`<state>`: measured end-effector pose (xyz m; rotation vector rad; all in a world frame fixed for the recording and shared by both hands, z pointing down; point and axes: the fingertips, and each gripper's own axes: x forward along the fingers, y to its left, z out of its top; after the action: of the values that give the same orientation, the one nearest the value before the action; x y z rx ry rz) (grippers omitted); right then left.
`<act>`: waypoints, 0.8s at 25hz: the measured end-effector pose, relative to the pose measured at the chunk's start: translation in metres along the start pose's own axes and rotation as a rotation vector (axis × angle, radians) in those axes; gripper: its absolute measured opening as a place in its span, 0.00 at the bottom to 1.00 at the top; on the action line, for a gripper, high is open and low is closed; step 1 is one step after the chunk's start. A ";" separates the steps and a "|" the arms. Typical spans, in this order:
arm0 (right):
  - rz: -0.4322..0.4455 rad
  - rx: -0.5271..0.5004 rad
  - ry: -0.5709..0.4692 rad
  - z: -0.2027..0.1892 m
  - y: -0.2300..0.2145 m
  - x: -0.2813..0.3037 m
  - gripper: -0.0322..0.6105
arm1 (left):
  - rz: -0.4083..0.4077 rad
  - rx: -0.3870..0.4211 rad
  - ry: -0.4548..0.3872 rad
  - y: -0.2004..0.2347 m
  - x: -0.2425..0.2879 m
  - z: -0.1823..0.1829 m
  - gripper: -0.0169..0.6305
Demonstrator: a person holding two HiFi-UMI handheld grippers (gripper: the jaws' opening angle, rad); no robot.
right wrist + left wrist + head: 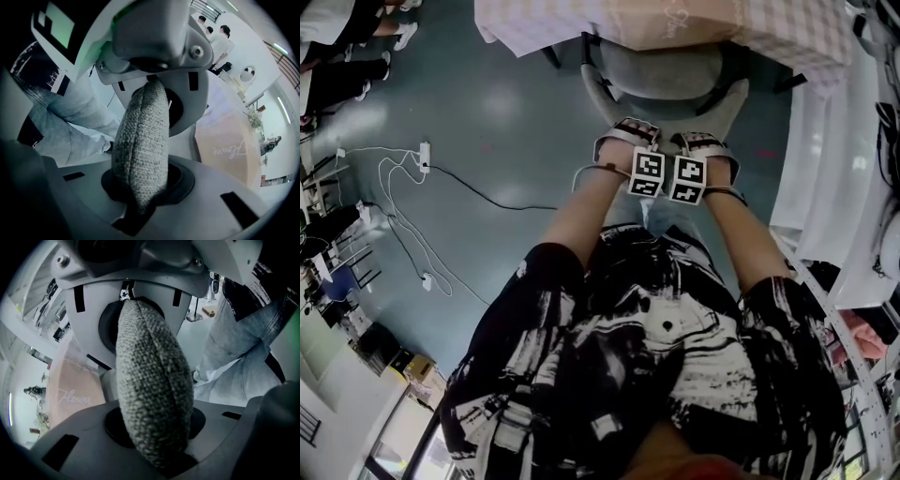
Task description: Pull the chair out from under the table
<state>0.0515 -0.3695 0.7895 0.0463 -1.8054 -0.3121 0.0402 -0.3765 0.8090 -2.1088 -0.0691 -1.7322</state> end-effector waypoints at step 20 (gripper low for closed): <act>0.013 0.062 0.012 0.024 0.105 -0.022 0.13 | -0.015 0.037 -0.016 -0.102 -0.024 0.036 0.19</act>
<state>0.0485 -0.2592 0.7883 0.0798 -1.8026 -0.2462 0.0382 -0.2660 0.8093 -2.1008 -0.1211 -1.7099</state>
